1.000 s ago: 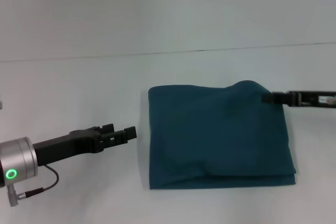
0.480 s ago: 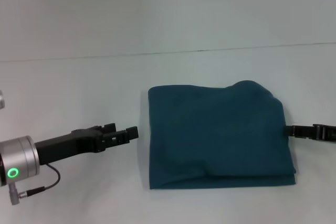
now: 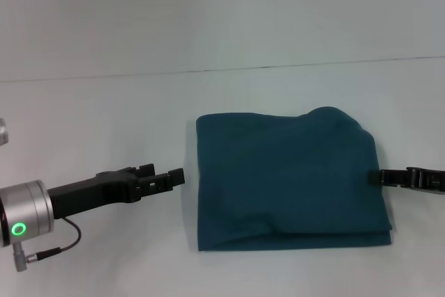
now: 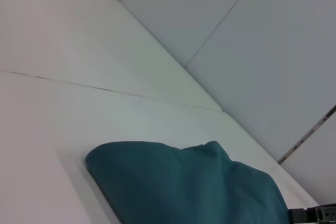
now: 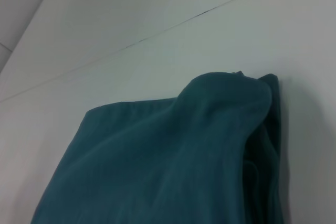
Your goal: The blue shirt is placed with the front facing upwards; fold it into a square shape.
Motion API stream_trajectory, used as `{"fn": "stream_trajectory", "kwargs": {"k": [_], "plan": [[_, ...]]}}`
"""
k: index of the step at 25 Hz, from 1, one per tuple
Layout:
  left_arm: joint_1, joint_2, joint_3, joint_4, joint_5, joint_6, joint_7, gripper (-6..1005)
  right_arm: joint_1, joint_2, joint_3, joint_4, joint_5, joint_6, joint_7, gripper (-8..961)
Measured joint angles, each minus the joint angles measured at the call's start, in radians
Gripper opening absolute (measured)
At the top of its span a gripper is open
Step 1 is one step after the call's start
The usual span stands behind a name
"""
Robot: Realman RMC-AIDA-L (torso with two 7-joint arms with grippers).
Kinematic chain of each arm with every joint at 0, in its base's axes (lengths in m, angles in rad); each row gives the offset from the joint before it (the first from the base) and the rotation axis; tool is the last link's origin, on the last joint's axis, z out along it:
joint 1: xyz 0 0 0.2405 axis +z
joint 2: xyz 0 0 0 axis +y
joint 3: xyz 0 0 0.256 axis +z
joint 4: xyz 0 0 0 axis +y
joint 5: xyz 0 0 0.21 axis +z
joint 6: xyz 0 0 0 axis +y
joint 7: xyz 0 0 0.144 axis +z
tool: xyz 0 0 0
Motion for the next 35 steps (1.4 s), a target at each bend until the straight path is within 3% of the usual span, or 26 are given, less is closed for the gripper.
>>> {"fn": "stream_trajectory", "kwargs": {"k": [7,18,23,35], "plan": [[0.000,-0.002,0.000,0.000,0.000,0.000,0.001,962,-0.001,-0.004,0.001,0.001,0.001,-0.004,-0.003,304],[-0.001,-0.003,0.001,0.000,0.000,-0.003,0.001,962,0.002,-0.003,0.001,0.001,0.002,-0.011,-0.007,58],[-0.001,-0.003,0.002,0.000,0.000,-0.003,0.001,962,0.003,-0.001,0.000,0.001,0.002,-0.013,-0.007,2],[-0.001,-0.003,0.001,0.000,0.000,-0.003,0.001,962,-0.024,-0.007,0.039,-0.008,0.002,-0.097,-0.020,12]]}}
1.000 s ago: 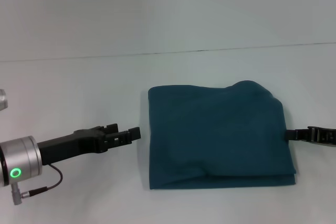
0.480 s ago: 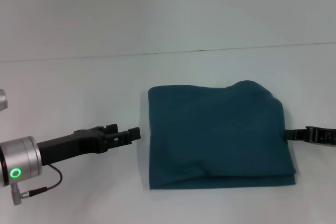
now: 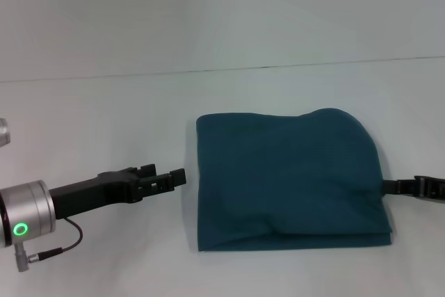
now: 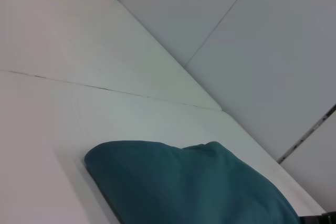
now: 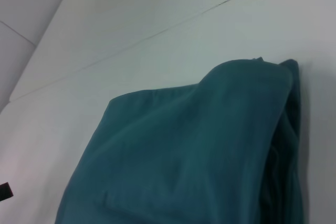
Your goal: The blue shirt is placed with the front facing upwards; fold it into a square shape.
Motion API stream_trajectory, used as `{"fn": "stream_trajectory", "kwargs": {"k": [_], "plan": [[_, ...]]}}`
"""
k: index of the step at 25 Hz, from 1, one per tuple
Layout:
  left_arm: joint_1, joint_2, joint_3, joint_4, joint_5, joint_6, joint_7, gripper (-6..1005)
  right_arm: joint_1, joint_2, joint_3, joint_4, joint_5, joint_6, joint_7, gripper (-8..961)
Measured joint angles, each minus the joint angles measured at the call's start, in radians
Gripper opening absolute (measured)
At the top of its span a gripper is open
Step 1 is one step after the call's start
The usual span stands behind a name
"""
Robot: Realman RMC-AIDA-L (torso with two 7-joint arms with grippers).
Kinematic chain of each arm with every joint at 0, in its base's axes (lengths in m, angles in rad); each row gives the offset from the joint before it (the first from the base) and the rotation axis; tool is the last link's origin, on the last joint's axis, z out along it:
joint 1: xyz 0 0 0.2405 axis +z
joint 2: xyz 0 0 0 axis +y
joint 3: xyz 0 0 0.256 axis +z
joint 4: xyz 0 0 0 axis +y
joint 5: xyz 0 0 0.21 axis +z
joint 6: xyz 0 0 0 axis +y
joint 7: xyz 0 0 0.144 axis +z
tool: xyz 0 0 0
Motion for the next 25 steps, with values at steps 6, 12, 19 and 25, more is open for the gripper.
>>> {"fn": "stream_trajectory", "kwargs": {"k": [6,12,19,25], "plan": [[-0.001,-0.001,0.000,0.000,0.000,0.000,0.000,962,-0.029,-0.011,0.031,-0.002,0.000,-0.032,0.007,20],[-0.008,-0.002,0.000,0.000,0.000,0.000,0.000,962,-0.025,-0.012,0.051,-0.003,0.000,-0.024,0.000,28],[-0.008,-0.002,0.002,0.000,0.000,0.000,0.000,962,-0.008,-0.003,0.042,-0.002,0.000,0.023,-0.001,38],[-0.008,0.000,0.002,-0.006,0.000,-0.002,-0.009,962,-0.020,-0.010,0.121,-0.012,0.006,0.018,-0.007,137]]}}
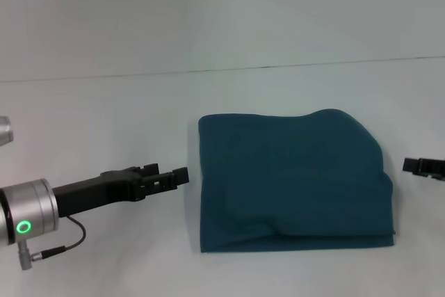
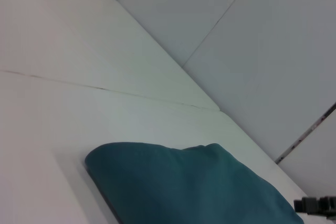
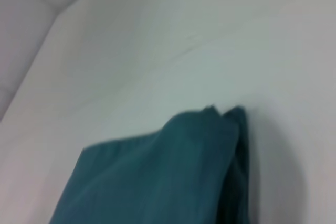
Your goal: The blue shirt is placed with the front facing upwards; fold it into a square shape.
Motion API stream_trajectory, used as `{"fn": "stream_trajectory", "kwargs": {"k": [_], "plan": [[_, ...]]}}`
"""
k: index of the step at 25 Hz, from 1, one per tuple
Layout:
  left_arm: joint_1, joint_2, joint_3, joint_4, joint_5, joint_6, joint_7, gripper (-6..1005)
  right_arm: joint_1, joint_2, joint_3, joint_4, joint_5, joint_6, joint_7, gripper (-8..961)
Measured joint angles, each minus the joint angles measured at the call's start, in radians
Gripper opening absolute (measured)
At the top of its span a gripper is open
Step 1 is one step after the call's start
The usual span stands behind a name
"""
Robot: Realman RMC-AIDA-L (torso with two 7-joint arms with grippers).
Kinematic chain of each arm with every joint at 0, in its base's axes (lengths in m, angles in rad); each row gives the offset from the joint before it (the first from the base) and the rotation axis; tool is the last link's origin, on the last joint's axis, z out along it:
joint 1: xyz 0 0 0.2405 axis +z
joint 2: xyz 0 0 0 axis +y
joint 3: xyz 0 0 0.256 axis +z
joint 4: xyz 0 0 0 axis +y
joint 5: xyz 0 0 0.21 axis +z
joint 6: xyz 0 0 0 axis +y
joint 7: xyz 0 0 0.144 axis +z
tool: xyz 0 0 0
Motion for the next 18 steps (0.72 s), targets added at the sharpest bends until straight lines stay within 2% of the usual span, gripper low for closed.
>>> {"fn": "stream_trajectory", "kwargs": {"k": [3,6,10,18], "plan": [[-0.007,0.001,0.000,-0.014,0.004,-0.006,-0.022,962,0.011,-0.001,0.017,-0.008,0.001,-0.020,-0.016,279],[-0.015,0.002,0.000,-0.018,0.042,-0.030,-0.086,962,0.029,-0.001,0.023,-0.028,0.002,-0.031,-0.029,520],[-0.030,0.002,0.002,-0.018,0.094,-0.050,-0.158,962,0.064,-0.001,0.029,-0.038,0.002,-0.057,-0.051,607],[-0.055,-0.008,0.050,-0.048,0.107,-0.098,-0.173,962,0.099,0.005,0.031,-0.044,0.087,-0.103,-0.147,789]]}}
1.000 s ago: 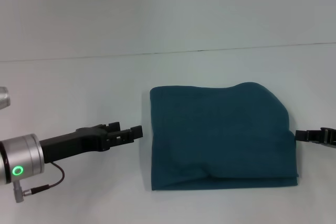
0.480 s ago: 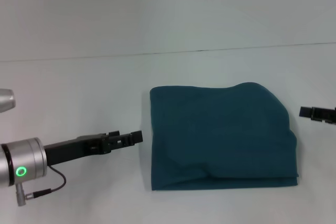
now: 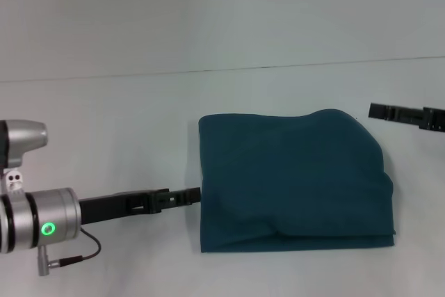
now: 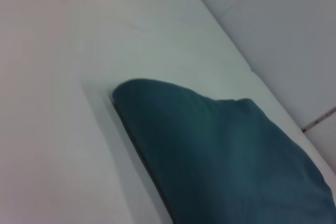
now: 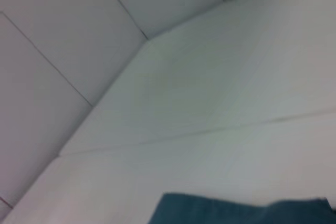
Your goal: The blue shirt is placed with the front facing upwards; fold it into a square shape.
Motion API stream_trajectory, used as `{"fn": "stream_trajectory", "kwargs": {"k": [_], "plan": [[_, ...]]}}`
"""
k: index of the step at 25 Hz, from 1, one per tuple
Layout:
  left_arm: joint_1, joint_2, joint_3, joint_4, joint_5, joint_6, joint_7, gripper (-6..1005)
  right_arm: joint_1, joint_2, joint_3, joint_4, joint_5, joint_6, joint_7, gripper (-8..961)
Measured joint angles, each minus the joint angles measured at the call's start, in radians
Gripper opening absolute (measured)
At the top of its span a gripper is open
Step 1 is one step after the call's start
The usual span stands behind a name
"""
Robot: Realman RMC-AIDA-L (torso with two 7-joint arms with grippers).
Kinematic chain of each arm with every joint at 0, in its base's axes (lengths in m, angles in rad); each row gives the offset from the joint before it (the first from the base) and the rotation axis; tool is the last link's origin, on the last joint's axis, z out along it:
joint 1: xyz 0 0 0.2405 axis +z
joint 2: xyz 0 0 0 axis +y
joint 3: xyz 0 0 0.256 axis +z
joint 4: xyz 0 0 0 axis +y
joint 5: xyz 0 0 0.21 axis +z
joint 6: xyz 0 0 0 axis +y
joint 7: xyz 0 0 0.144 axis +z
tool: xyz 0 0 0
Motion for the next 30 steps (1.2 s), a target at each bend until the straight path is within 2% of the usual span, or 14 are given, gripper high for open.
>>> {"fn": "stream_trajectory", "kwargs": {"k": [5,30], "plan": [[-0.013,-0.005,0.012,-0.007,0.001,-0.011,0.000,962,0.006,-0.001,-0.001,0.000,0.029,-0.001,-0.007,935],[-0.055,-0.020,0.112,-0.022,-0.005,-0.033,-0.001,962,0.014,-0.006,0.001,0.000,0.032,-0.003,0.001,932]]}}
